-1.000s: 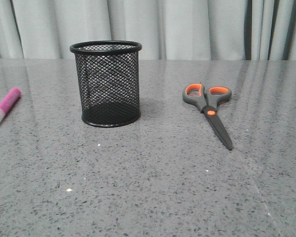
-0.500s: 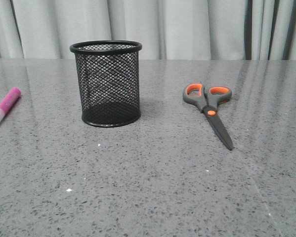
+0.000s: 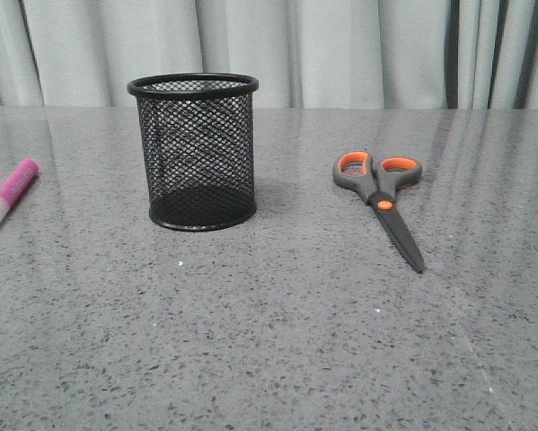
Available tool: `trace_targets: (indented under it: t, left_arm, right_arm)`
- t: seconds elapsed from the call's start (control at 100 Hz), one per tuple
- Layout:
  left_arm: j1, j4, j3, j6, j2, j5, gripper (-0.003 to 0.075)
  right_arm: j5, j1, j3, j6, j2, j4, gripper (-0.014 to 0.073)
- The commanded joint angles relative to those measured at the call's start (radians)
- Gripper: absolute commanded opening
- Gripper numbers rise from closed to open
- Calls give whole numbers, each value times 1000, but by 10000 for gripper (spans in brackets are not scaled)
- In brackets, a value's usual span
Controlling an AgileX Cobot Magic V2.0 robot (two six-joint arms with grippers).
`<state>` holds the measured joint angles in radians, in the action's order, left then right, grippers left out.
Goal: Put pen and scissors into bin
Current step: 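Move the left gripper down toward the pink highlighter, then close the left gripper on the pink highlighter and lift it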
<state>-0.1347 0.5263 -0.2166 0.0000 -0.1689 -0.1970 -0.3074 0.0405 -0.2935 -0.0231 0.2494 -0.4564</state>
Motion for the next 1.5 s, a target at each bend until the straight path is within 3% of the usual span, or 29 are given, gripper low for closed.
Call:
trace_targets:
  t: [0.0, 0.19, 0.46, 0.58, 0.71, 0.8, 0.95, 1.02, 1.27, 1.49]
  left_arm:
    - [1, -106, -127, 0, -104, -50, -22]
    - [1, -151, -322, 0, -274, -183, -22]
    - [1, -147, -422, 28, -428, -263, -21]
    - [1, -147, -461, 28, -474, -307, -20]
    - [1, -143, -498, 89, -525, -334, -6]
    - [1, -143, -524, 102, -554, -358, 94]
    - [1, -142, -556, 102, -605, -395, 389]
    - [1, -142, -571, 102, -631, -418, 445]
    - [1, -156, -678, 111, -771, -550, 384]
    - [1, -162, -789, 182, -932, -628, 385]
  right_arm:
    - [-58, 1, -111, -8, 129, 55, -59]
    - [-261, -1, -287, -28, 351, 87, -59]
    - [-317, -1, -375, -66, 468, 85, -36]
    - [-323, -1, -379, -69, 469, 85, 82]
    - [-323, -1, -379, -69, 469, 85, 310]
    - [-323, -1, -379, -69, 469, 83, 382]
    - [-323, -1, -379, -69, 469, 81, 381]
    - [-323, -1, -379, -69, 469, 81, 381]
    - [-323, -1, -379, -69, 469, 79, 381]
    - [-323, -1, -379, -69, 469, 79, 381]
